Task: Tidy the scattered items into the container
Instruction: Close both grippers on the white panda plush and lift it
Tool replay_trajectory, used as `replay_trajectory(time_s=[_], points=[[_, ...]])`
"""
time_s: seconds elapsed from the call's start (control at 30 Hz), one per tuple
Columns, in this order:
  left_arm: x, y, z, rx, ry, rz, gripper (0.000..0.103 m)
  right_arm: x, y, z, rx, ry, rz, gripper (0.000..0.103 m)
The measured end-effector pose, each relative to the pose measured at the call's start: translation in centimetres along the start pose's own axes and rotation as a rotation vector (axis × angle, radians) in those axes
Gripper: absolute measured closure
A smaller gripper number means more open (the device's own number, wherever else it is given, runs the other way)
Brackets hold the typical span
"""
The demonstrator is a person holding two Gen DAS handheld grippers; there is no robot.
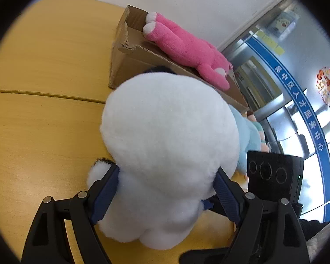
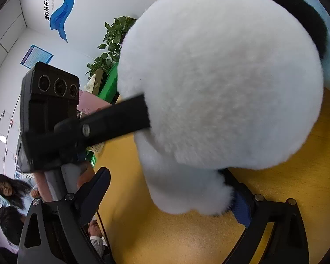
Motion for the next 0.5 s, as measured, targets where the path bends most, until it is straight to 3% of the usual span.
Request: replay_trajectory(time_s=[0.03, 0.13, 0.23, 0.5], points=[[0.2, 0.5, -0.2, 0.026, -0.032, 0.007, 0.020, 0.1, -0.1, 0.0, -0.005, 0.017, -0.006, 0.010], [0.5, 1.6, -0.5, 0.063, -0.101, 0.019, 0.023, -0.6, 0.4, -0.7, -0.030, 0.098, -0.007, 0.044], [0.2, 2.3, -0.6, 0.048, -0.073, 0.022, 0.032, -1.6, 0.9, -0.8, -0.053, 0.101, -0.015, 0.048], [-0.3, 2.2, -0.5, 0.017, 0.024, 0.052, 0.030, -3.0, 1.8, 0.2, -0.141, 0.124, 0.026, 0.053]])
Point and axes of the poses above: each gripper's, at about its wrist camera, not at the fingertips, and x roughly the way its jaws point, z to its left, y to its underside, the point moved 6 cm from there along x, roughly the way its jaws point, and after that the axes turned 11 degrees about -x, right-handed, at the moved point
